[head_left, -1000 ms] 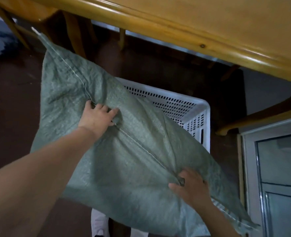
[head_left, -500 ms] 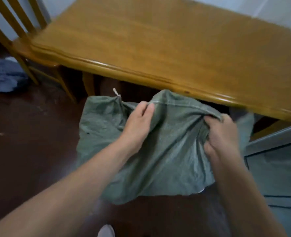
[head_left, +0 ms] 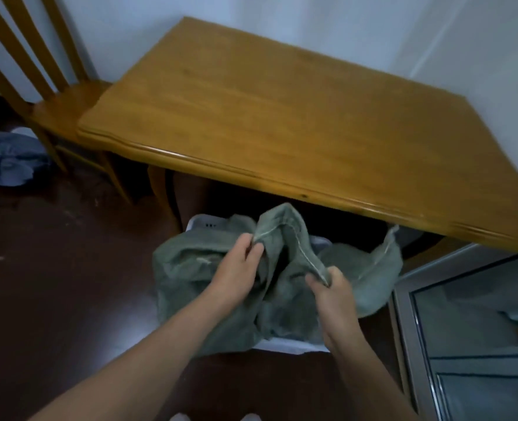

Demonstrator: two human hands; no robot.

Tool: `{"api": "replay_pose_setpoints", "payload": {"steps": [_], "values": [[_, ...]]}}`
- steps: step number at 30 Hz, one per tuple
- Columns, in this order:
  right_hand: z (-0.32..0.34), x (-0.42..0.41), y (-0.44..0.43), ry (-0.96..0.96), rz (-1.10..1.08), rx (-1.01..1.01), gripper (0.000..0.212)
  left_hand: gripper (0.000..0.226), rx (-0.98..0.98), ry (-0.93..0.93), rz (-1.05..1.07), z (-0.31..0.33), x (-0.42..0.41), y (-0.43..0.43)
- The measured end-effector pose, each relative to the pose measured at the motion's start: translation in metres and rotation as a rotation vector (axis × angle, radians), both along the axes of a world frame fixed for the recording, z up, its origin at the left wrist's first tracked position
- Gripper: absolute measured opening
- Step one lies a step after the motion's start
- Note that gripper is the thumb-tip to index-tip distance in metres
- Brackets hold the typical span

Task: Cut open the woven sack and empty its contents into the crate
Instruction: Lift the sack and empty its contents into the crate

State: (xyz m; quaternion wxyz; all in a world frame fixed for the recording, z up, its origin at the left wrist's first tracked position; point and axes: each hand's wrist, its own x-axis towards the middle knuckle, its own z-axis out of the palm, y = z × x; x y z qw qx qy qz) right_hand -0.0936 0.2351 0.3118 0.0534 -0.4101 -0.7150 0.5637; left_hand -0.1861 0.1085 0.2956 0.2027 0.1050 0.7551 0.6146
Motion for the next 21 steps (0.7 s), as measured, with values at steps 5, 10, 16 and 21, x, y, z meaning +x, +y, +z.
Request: {"api": "replay_pose_setpoints", "payload": {"steps": [5, 10, 16, 21], "values": [[-0.009, -0.011, 0.021, 0.064, 0.048, -0.197, 0.011, 0.06, -0.097, -0.102, -0.026, 0.0, -0.009, 0.009], [-0.008, -0.004, 0.029, -0.02, 0.384, -0.273, 0.017, 0.081, -0.487, 0.048, -0.356, -0.015, -0.01, 0.019], [-0.004, -0.006, 0.064, -0.117, 0.687, -0.126, 0.041, 0.02, -0.594, 0.185, -0.333, -0.019, -0.01, 0.013], [-0.049, -0.025, 0.115, -0.641, 0.955, 0.618, 0.081, 0.023, -0.555, 0.191, -0.411, -0.024, -0.01, -0.019]]}}
